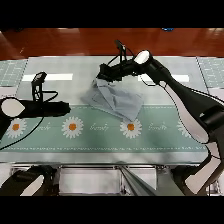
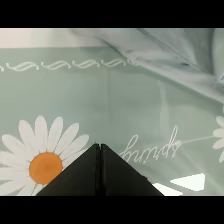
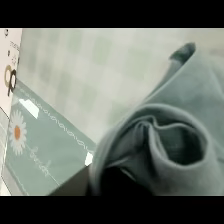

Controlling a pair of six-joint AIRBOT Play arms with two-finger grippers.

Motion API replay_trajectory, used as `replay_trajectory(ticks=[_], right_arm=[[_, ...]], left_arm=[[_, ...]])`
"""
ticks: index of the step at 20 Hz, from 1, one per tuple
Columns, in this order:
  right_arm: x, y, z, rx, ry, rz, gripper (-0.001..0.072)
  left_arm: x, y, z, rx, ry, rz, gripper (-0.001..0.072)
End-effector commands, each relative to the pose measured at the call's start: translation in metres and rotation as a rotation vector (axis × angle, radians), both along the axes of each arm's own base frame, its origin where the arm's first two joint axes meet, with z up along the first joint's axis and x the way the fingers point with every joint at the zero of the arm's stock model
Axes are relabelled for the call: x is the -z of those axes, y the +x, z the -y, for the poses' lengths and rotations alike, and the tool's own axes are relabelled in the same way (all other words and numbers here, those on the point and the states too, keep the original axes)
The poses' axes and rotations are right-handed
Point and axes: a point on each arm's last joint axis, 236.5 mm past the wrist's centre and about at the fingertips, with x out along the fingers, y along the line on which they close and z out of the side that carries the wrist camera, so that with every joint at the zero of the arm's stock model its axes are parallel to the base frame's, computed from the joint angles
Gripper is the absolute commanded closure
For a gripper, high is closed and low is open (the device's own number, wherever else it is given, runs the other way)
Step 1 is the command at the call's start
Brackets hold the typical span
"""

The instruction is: Fold the shirts.

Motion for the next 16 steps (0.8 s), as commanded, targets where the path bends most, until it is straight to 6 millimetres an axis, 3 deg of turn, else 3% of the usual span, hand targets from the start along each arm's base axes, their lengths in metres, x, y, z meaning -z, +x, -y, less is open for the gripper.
replay_trajectory(ticks=[1, 3, 5, 6, 8, 10, 12, 14, 15, 16], right_arm=[[-0.003, 0.002, -0.018, 0.004, 0.063, 0.009, 0.0297], [-0.008, -0.007, -0.025, -0.02, 0.09, -0.013, 0.0298], [-0.015, -0.013, -0.016, -0.033, 0.099, -0.061, 0.0298], [-0.023, -0.017, -0.005, -0.051, 0.103, -0.084, 0.03], [-0.053, -0.028, 0.037, -0.106, 0.101, -0.116, 0.0304], [-0.079, -0.04, 0.108, -0.124, -0.031, -0.085, 0.0305], [-0.082, -0.05, 0.211, -0.004, -0.371, -0.051, 0.0305], [-0.084, -0.068, 0.322, 0.241, -0.718, -0.013, 0.0305], [-0.082, -0.076, 0.356, 0.369, -0.781, 0.007, 0.0305], [-0.073, -0.085, 0.375, 0.487, -0.778, 0.025, 0.0304]], left_arm=[[0.002, 0.005, 0.001, -0.021, -0.015, 0.013, 0.0689], [0.009, 0.005, 0.001, -0.021, -0.012, -0.009, 0.0689], [0.013, 0.009, -0.006, -0.037, 0.002, -0.012, 0.0689], [0.006, 0.016, -0.016, -0.067, -0.001, -0.001, 0.0689], [-0.028, 0.033, -0.05, -0.158, -0.009, 0.041, 0.0689], [-0.075, 0.047, -0.09, -0.254, -0.004, 0.127, 0.0689], [-0.118, 0.049, -0.122, -0.345, 0.009, 0.235, 0.0689], [-0.138, 0.037, -0.132, -0.386, 0.016, 0.303, 0.069], [-0.139, 0.029, -0.128, -0.382, 0.015, 0.317, 0.0689], [-0.135, 0.02, -0.119, -0.368, -0.001, 0.319, 0.0689]])
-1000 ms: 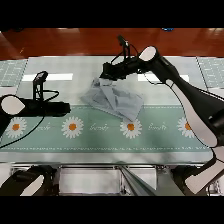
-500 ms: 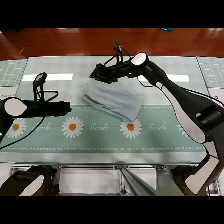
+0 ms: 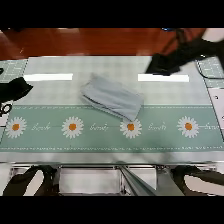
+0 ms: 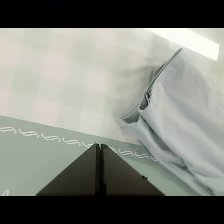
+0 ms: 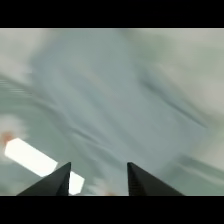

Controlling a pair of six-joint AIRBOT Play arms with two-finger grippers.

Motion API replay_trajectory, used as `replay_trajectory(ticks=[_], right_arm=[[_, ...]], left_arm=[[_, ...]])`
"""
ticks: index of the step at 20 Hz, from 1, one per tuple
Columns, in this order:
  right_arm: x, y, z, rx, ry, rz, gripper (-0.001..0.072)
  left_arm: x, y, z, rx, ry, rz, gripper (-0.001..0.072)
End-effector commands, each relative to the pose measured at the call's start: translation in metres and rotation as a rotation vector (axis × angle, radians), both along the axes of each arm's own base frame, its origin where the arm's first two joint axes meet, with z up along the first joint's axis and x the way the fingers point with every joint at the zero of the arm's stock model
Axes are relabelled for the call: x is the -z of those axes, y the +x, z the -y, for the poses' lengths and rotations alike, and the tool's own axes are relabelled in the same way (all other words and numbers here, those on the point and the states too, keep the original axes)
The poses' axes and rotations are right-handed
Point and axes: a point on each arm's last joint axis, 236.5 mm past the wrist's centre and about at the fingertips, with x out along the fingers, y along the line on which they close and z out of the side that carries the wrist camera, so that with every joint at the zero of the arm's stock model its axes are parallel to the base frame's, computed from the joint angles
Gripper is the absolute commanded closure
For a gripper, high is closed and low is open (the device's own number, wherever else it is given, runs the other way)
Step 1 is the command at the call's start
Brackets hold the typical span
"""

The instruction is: Fold the shirts.

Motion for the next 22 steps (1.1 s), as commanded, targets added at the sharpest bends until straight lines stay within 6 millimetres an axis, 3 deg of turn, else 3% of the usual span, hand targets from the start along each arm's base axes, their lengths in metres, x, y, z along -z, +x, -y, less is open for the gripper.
replay_trajectory(ticks=[1, 3, 5, 8, 11, 14, 18, 22], right_arm=[[0.02, -0.036, 0.13, 0.388, -0.273, 0.113, 0.0304], [0.073, -0.057, 0.122, 0.482, -0.15, 0.08, 0.0302], [0.129, -0.077, 0.092, 0.502, 0.0, -0.034, 0.0297], [0.175, -0.088, 0.043, 0.439, 0.186, -0.181, 0.0297], [0.192, -0.081, 0.008, 0.412, 0.363, -0.274, 0.0298], [0.195, -0.071, -0.013, 0.361, 0.462, -0.34, 0.0298], [0.2, -0.055, -0.025, 0.311, 0.468, -0.362, 0.0298], [0.2, -0.052, -0.073, 0.171, 0.459, -0.389, 0.032]], left_arm=[[-0.01, -0.024, 0.006, -0.009, -0.015, 0.052, 0.0689], [0.019, -0.042, 0.034, 0.05, -0.074, 0.005, 0.0689], [0.053, -0.059, 0.06, 0.115, -0.112, -0.066, 0.0689], [0.093, -0.079, 0.085, 0.189, -0.136, -0.158, 0.0689], [0.109, -0.083, 0.094, 0.192, -0.151, -0.176, 0.0689], [0.108, -0.077, 0.092, 0.167, -0.157, -0.153, 0.0689], [0.104, -0.07, 0.089, 0.15, -0.154, -0.122, 0.0689], [0.111, -0.069, 0.089, 0.146, -0.156, -0.145, 0.0689]])
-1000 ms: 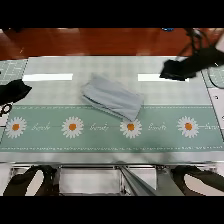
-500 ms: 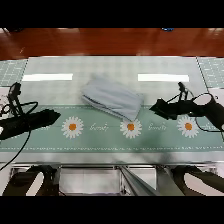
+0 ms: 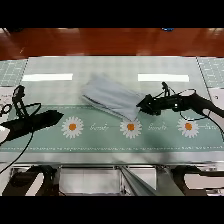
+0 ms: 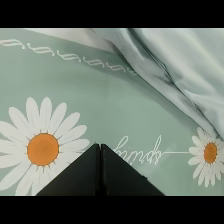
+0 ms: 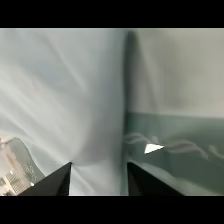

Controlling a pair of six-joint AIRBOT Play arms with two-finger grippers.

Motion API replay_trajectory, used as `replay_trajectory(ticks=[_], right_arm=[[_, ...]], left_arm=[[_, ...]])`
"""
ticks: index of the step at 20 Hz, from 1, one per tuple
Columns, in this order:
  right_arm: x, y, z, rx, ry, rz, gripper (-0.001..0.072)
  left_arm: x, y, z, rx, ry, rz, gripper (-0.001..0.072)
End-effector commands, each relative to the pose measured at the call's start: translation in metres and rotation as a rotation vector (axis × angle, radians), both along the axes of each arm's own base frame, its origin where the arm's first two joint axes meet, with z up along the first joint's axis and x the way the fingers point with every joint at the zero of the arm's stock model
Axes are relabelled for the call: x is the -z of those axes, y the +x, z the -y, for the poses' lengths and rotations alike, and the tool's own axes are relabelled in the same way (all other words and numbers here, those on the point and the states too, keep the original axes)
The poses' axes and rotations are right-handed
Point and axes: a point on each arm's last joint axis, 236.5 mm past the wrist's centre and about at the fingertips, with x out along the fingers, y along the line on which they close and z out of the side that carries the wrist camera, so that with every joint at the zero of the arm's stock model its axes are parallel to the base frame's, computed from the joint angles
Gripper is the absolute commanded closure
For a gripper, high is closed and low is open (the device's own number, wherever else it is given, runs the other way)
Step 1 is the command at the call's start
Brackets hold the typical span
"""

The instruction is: Fold the shirts.

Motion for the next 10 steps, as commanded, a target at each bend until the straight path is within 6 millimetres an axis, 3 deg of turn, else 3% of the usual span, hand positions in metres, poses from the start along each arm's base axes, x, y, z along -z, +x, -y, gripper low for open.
replay_trajectory(ticks=[1, 2, 4, 7, 10], right_arm=[[-0.003, 0.006, -0.039, -0.108, 0.025, 0.021, 0.0371], [-0.006, 0.011, -0.045, -0.128, 0.017, 0.035, 0.0437], [-0.015, 0.02, -0.052, -0.177, -0.002, 0.088, 0.0691], [-0.049, 0.033, -0.056, -0.282, -0.025, 0.159, 0.0692], [-0.099, 0.056, -0.042, -0.336, -0.14, 0.253, 0.0692]], left_arm=[[0.006, 0.002, 0.0, -0.004, 0.0, -0.016, 0.0689], [0.008, 0.002, 0.0, -0.004, 0.0, -0.024, 0.0689], [0.012, 0.002, 0.0, -0.004, 0.0, -0.039, 0.0689], [0.016, 0.002, 0.0, -0.004, 0.0, -0.053, 0.0689], [0.017, 0.003, -0.001, -0.007, 0.001, -0.054, 0.0689]])
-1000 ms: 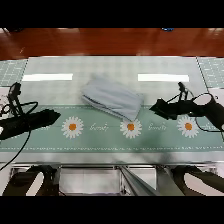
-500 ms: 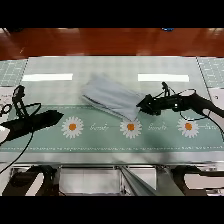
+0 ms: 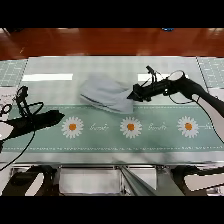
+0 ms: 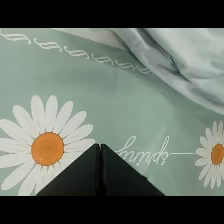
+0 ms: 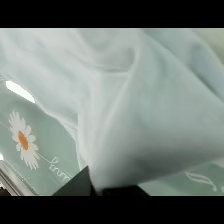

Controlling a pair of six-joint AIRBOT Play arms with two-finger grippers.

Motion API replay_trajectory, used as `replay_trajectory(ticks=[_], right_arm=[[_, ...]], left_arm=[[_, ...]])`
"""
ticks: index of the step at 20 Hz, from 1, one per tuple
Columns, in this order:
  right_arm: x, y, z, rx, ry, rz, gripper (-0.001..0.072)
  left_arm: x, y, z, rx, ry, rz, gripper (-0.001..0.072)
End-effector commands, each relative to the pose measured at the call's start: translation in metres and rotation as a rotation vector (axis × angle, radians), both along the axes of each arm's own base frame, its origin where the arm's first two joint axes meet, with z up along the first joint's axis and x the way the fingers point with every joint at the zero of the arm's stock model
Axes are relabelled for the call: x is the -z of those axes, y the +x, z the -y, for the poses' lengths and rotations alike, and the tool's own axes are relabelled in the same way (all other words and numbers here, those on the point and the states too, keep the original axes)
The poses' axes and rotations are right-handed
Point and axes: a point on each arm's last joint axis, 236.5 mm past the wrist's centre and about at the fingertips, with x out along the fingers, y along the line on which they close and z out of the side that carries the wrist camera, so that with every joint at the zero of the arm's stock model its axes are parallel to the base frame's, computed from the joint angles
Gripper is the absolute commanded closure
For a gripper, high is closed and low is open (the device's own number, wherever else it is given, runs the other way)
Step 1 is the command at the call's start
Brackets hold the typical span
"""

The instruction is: Fold the shirts.

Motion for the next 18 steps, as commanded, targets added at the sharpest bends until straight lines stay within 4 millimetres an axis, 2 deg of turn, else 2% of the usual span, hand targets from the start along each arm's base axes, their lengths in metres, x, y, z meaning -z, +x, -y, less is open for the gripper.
replay_trajectory(ticks=[1, 3, 5, 9, 12, 18], right_arm=[[-0.057, 0.022, 0.018, -0.052, -0.137, 0.127, 0.0692], [-0.101, 0.035, 0.038, -0.038, -0.217, 0.223, 0.0692], [-0.139, 0.039, 0.062, -0.008, -0.258, 0.279, 0.0692], [-0.192, 0.034, 0.125, 0.098, -0.293, 0.311, 0.0692], [-0.217, 0.02, 0.186, 0.224, -0.321, 0.309, 0.0692], [-0.244, -0.037, 0.305, 0.501, -0.387, 0.236, 0.0692]], left_arm=[[0.002, 0.001, 0.0, -0.003, 0.001, -0.006, 0.0689], [0.002, 0.001, 0.0, -0.002, 0.0, -0.006, 0.0689], [0.002, 0.001, 0.0, -0.002, 0.0, -0.007, 0.0689], [-0.001, 0.001, 0.005, -0.007, -0.03, -0.007, 0.0689], [-0.002, 0.002, 0.007, -0.009, -0.044, -0.007, 0.0689], [-0.003, 0.002, 0.007, -0.012, -0.051, -0.004, 0.0689]])
